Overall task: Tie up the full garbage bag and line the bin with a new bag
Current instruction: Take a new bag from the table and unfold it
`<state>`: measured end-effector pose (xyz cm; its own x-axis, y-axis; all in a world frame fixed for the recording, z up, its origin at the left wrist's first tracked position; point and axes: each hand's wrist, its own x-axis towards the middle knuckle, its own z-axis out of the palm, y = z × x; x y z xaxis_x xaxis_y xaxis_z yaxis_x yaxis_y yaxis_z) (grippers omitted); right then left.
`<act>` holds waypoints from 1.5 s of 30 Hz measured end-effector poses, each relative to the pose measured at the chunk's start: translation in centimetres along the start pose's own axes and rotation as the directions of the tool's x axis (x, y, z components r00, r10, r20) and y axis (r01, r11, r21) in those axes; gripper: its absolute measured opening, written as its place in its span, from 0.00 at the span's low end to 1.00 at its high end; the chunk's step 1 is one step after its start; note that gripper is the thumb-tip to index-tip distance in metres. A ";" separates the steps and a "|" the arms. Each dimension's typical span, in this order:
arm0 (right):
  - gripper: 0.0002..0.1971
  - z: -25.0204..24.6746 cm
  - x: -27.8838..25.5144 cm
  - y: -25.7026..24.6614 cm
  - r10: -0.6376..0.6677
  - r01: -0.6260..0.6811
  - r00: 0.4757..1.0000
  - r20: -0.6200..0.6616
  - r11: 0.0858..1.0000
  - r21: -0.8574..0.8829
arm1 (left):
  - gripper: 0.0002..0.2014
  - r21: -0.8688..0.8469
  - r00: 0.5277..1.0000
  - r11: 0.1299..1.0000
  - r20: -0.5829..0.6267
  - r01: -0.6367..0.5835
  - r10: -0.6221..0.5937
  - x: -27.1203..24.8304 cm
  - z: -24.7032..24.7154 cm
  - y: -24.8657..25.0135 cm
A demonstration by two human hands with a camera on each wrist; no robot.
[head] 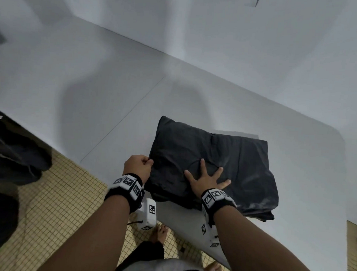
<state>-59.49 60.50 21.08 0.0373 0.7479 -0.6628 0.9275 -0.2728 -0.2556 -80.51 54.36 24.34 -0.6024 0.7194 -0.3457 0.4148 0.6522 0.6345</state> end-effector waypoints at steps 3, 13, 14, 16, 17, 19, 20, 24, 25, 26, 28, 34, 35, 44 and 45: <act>0.48 0.9 1.1 -0.1 0.004 -0.003 1.000 0.010 0.999 -0.036 | 0.10 0.034 0.998 0.999 0.048 0.033 -0.034 0.5 0.3 -1.3; 0.47 0.2 2.2 -0.1 -0.030 0.033 0.999 0.027 0.989 -0.147 | 0.35 0.145 0.968 0.958 0.075 -0.246 0.237 2.2 -0.2 -1.3; 0.47 -0.2 2.3 0.1 -0.044 0.049 0.998 0.037 0.984 -0.173 | 0.37 0.248 0.927 0.894 0.069 -0.373 0.368 2.5 -0.2 -0.8; 0.47 -1.1 2.7 0.6 -0.077 0.089 0.995 0.057 0.968 -0.233 | 0.39 0.444 0.794 0.670 0.199 -0.595 0.574 3.3 0.0 0.1; 0.46 -1.5 2.9 0.9 -0.094 0.109 0.993 0.069 0.959 -0.263 | 0.39 0.500 0.721 0.539 0.310 -0.678 0.619 3.8 0.4 0.6; 0.46 -2.4 3.3 1.6 -0.122 0.148 0.987 0.103 0.942 -0.301 | 0.39 0.535 0.598 0.314 0.518 -0.785 0.612 4.8 1.5 1.1; 0.46 -2.8 3.5 1.9 -0.137 0.168 0.983 0.119 0.936 -0.309 | 0.39 0.532 0.561 0.244 0.586 -0.811 0.584 5.3 2.0 1.2; 0.46 -4.1 3.9 3.0 -0.176 0.214 0.975 0.137 0.909 -0.358 | 0.39 0.550 0.574 0.204 0.670 -0.810 0.471 6.1 4.0 0.4; 0.46 -4.4 4.0 3.0 -0.186 0.226 0.972 0.140 0.901 -0.371 | 0.39 0.549 0.594 0.241 0.671 -0.801 0.444 6.1 4.4 0.0; 0.46 -4.6 4.1 3.1 -0.190 0.231 0.971 0.143 0.897 -0.378 | 0.38 0.540 0.605 0.277 0.677 -0.795 0.419 6.1 4.8 -0.3; 0.47 -5.0 4.2 3.0 -0.193 0.230 0.972 0.131 0.894 -0.385 | 0.37 0.526 0.621 0.331 0.683 -0.783 0.384 5.9 5.7 -0.4; 0.42 -3.6 2.9 4.5 -0.247 0.213 0.964 -0.103 0.942 -0.260 | 0.37 0.548 0.680 0.412 0.654 -0.728 0.332 4.8 8.3 0.6; 0.41 -3.2 2.4 5.4 -0.245 0.209 0.957 -0.155 0.954 -0.217 | 0.38 0.552 0.690 0.426 0.649 -0.717 0.320 4.5 8.7 0.9; 0.37 -3.3 -0.7 14.2 -0.190 0.235 0.914 -0.357 0.968 0.087 | 0.38 0.539 0.737 0.530 0.610 -0.654 0.290 0.3 13.7 4.7; 0.36 -3.5 -0.9 14.9 -0.173 0.227 0.916 -0.363 0.967 0.113 | 0.39 0.536 0.740 0.539 0.610 -0.649 0.284 -0.2 14.3 5.3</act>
<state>-44.43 57.84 20.36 0.0088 0.9515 -0.3075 0.8636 -0.1623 -0.4774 -68.46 61.03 17.88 0.0884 0.8632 -0.4970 0.9805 0.0125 0.1961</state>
